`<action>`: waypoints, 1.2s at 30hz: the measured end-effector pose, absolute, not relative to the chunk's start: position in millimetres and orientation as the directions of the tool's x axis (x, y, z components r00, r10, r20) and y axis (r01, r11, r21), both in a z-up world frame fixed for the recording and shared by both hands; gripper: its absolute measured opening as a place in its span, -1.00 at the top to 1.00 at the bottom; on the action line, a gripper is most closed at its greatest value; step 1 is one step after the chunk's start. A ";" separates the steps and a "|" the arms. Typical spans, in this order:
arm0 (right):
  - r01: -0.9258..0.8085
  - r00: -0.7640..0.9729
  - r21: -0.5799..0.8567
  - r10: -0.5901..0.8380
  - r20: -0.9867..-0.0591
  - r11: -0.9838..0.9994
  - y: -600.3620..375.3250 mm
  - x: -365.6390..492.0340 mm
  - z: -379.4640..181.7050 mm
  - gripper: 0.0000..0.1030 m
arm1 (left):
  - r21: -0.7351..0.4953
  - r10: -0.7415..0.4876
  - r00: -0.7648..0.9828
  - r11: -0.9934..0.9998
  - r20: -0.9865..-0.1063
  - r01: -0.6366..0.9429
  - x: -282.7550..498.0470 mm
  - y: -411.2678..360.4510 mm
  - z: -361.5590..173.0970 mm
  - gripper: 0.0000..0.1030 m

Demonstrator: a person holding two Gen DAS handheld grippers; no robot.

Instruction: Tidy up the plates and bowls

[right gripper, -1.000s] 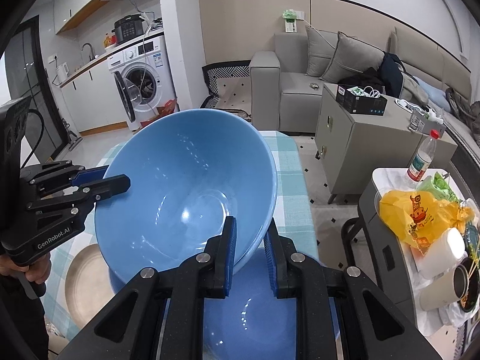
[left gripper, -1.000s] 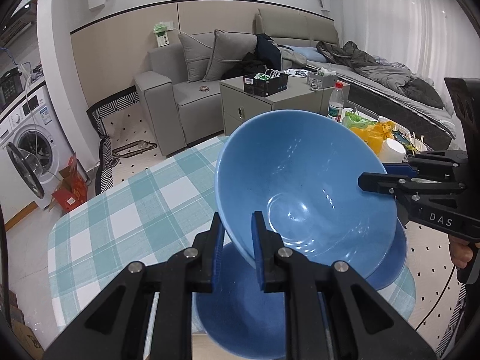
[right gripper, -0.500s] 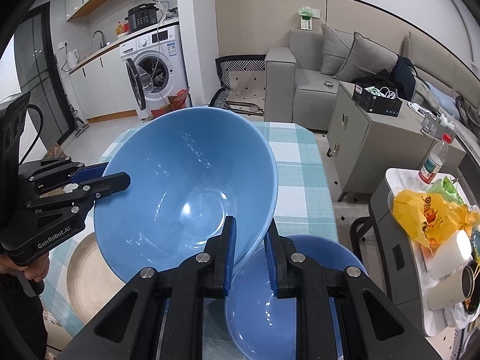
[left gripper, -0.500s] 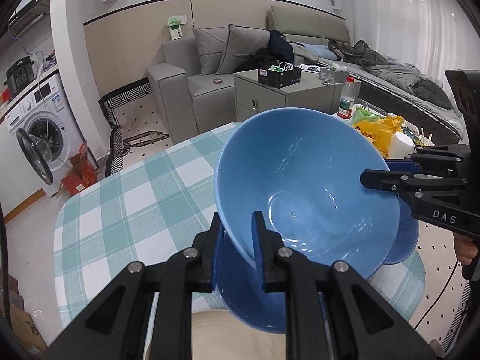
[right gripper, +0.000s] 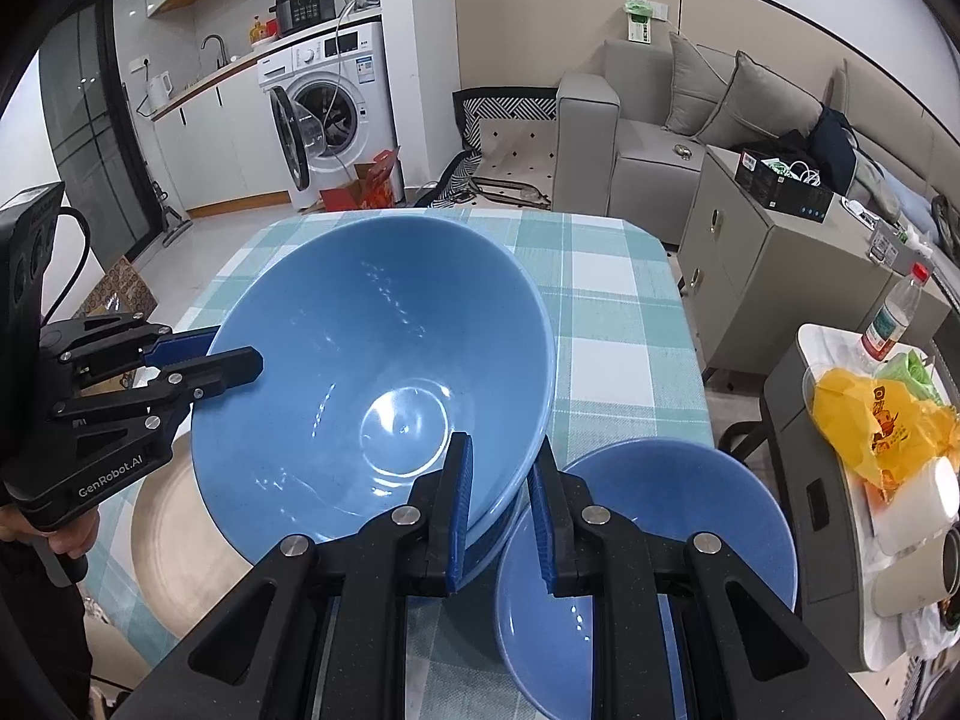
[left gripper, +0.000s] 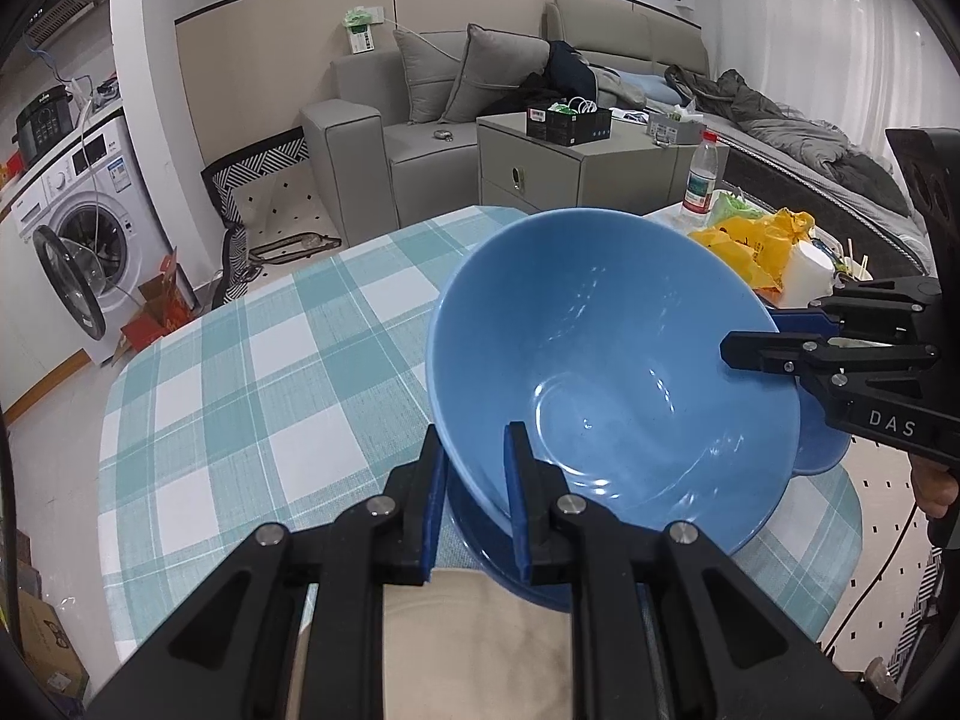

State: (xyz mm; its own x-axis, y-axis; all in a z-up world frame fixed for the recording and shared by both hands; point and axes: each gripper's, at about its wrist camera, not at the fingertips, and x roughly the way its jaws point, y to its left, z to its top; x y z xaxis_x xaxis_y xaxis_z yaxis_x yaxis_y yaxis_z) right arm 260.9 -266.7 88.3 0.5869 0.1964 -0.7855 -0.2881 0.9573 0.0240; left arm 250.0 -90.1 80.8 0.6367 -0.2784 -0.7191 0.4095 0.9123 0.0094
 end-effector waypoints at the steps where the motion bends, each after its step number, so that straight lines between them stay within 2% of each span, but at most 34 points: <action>1: -0.288 0.585 0.024 0.196 -0.787 0.957 -266.5 260.5 86.8 0.64 | 0.010 -0.278 0.636 0.912 -0.719 0.410 249.8 -90.6 80.5 0.68; 36: -0.326 0.510 -0.042 0.139 -0.849 0.944 -245.1 267.3 43.8 0.62 | 0.080 -0.183 0.584 0.915 -0.791 0.395 252.2 -94.9 42.1 0.67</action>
